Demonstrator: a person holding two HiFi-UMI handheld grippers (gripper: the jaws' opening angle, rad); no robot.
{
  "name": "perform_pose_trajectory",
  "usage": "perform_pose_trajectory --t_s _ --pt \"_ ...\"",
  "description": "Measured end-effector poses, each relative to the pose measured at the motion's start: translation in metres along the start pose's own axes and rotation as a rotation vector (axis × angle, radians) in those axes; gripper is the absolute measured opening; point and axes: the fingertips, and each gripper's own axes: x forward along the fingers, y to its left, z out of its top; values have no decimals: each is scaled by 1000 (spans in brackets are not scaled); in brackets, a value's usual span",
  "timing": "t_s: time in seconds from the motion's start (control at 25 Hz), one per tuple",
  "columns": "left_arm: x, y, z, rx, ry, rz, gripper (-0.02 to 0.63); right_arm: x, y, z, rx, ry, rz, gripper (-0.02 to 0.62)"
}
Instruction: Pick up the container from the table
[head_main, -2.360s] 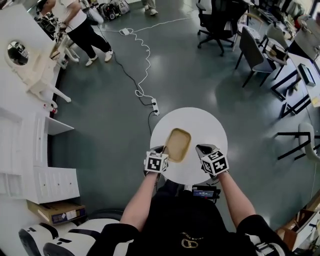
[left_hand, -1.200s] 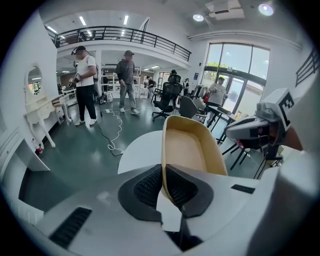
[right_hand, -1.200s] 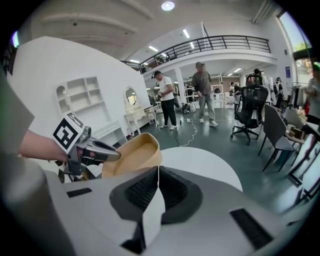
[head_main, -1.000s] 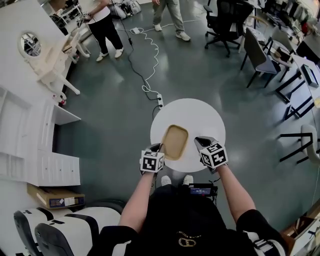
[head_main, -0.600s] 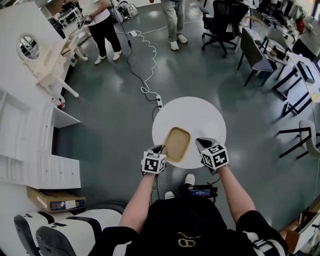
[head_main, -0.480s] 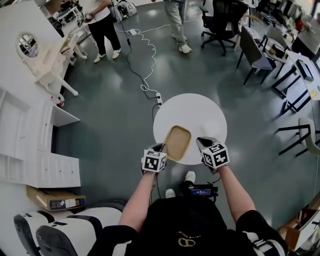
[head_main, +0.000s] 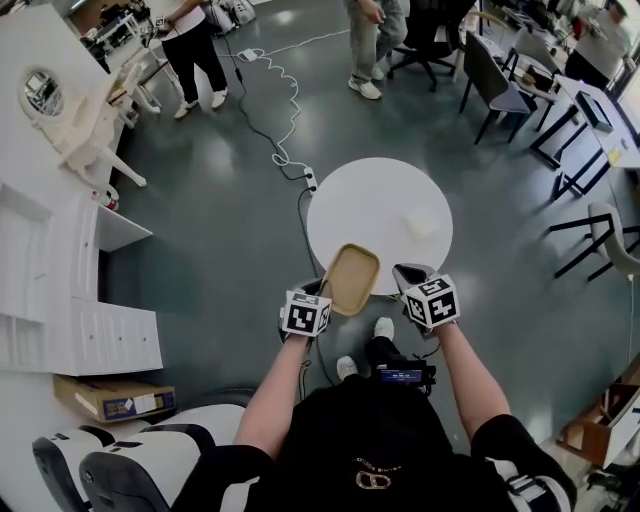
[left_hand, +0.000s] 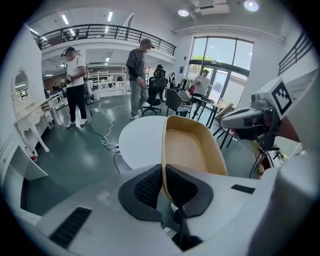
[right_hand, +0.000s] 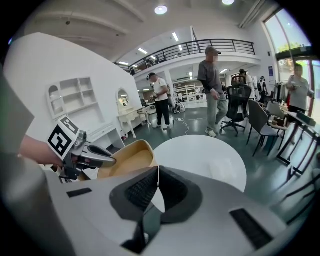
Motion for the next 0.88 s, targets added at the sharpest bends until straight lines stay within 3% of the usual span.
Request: perform_pose_trajectory --t_s 0.4,0.88 --pt "-14 -20 -31 22 12 -38 23 -24 24 -29 4 4 -33 66" --pt "-16 -28 -32 34 6 -64 23 -38 30 -39 13 -5 -67 66"
